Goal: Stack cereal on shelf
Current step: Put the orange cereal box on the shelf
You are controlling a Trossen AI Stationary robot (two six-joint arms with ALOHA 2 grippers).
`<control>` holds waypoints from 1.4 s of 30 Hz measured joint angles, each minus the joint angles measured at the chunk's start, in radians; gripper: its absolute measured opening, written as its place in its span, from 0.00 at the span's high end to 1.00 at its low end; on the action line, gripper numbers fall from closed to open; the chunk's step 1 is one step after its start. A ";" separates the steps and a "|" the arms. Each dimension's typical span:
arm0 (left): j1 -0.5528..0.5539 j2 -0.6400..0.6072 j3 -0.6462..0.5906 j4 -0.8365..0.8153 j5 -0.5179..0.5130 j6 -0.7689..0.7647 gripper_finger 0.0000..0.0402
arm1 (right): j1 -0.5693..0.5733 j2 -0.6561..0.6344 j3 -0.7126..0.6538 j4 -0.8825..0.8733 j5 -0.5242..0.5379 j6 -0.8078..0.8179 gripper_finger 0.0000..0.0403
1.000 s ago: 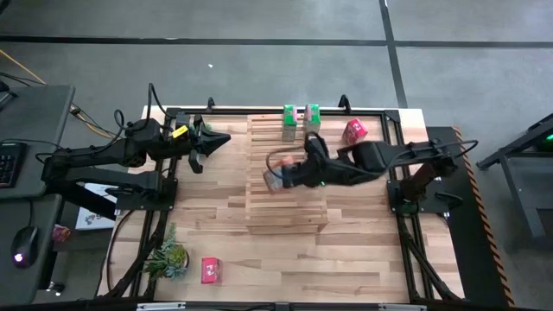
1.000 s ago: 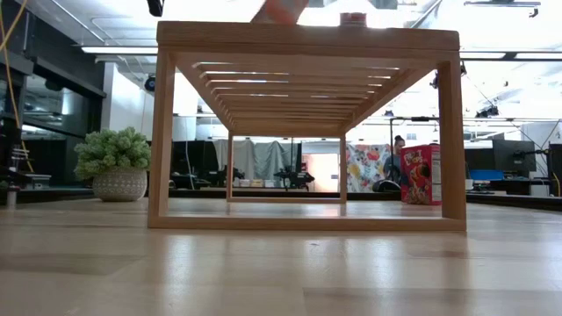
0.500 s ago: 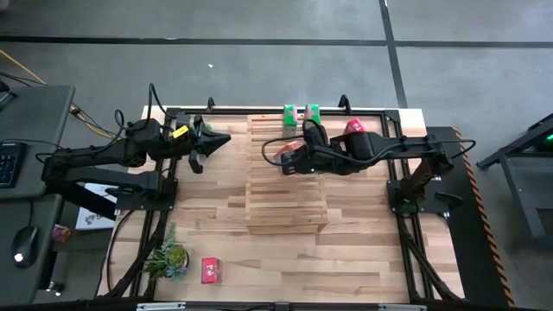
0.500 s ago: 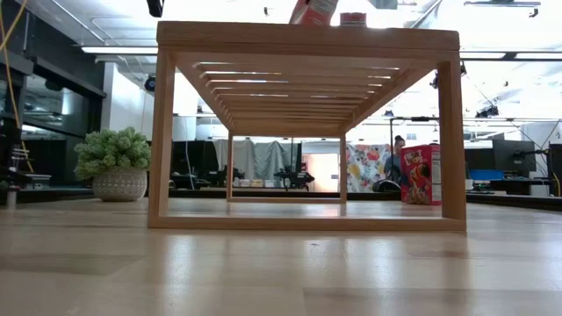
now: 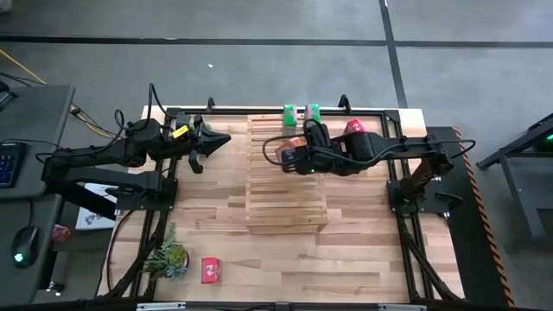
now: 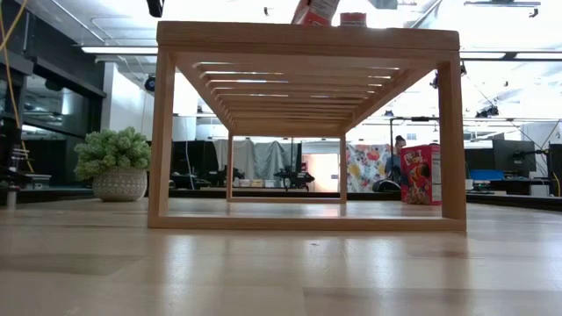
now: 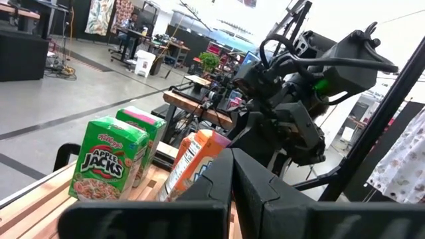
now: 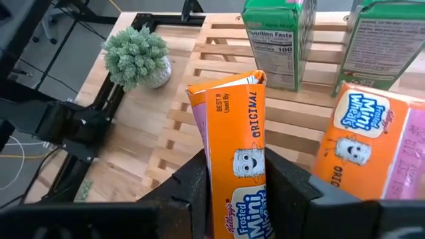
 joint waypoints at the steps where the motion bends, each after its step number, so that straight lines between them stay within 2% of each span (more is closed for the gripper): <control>1: 0.000 0.000 0.000 0.000 0.000 0.000 1.00 | 0.000 0.000 0.000 -0.004 -0.001 0.000 0.73; 10: 0.000 0.000 0.000 0.000 0.000 0.000 1.00 | 0.000 0.000 0.000 -0.076 0.004 0.071 0.71; 23: 0.000 0.000 0.000 0.000 0.000 0.000 1.00 | 0.000 0.000 0.000 -0.074 0.052 0.071 0.50; 34: 0.000 0.000 0.000 0.000 0.000 0.000 1.00 | 0.000 0.000 0.000 -0.007 0.077 0.039 0.50; 42: 0.000 0.000 0.000 0.000 0.000 0.001 1.00 | 0.051 -0.054 0.000 0.079 0.112 -0.146 0.51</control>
